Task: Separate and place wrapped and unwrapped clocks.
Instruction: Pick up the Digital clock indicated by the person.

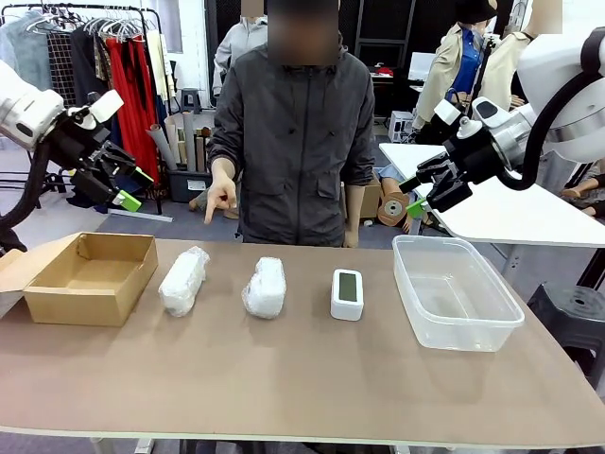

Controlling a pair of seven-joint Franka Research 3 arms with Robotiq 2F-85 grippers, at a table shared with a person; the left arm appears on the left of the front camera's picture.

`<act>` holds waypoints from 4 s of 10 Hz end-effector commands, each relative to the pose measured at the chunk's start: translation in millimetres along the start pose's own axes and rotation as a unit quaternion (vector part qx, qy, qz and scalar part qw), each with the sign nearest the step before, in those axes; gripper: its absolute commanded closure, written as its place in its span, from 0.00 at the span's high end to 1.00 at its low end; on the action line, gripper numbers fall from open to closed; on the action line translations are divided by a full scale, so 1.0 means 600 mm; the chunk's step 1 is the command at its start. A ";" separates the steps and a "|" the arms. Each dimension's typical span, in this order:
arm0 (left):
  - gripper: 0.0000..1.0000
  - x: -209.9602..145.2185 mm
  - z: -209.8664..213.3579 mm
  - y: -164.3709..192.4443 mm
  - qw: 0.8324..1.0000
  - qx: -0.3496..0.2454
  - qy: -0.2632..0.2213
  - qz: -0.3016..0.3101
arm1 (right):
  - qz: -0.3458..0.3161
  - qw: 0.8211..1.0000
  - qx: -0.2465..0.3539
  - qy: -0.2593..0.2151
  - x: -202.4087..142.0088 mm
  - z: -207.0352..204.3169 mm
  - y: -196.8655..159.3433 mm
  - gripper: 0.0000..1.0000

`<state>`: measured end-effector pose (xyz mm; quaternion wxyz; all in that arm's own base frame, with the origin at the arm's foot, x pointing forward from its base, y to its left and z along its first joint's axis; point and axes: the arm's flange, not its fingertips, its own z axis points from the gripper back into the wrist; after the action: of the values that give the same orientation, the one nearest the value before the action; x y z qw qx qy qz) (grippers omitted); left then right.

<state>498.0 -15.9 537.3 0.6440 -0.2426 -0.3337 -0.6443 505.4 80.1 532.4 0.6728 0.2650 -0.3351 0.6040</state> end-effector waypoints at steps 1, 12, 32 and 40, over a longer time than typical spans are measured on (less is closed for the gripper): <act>1.00 0.000 0.001 -0.001 1.000 -0.001 -0.002 0.001 | 0.003 1.000 -0.001 -0.002 0.003 0.003 0.001 1.00; 1.00 0.040 -0.091 0.037 0.952 0.027 0.164 0.258 | 0.003 1.000 -0.001 -0.002 0.003 0.003 0.001 1.00; 1.00 0.129 -0.305 0.043 0.771 0.197 0.387 0.467 | 0.003 1.000 -0.001 -0.002 0.003 0.003 0.001 1.00; 1.00 0.037 -0.392 0.106 0.769 0.252 0.355 0.469 | 0.003 1.000 -0.001 -0.002 0.003 0.003 0.001 1.00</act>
<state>579.4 -207.2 411.4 0.9777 0.0342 -0.0625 -0.1973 505.2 79.7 532.7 0.6731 0.2645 -0.3353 0.6039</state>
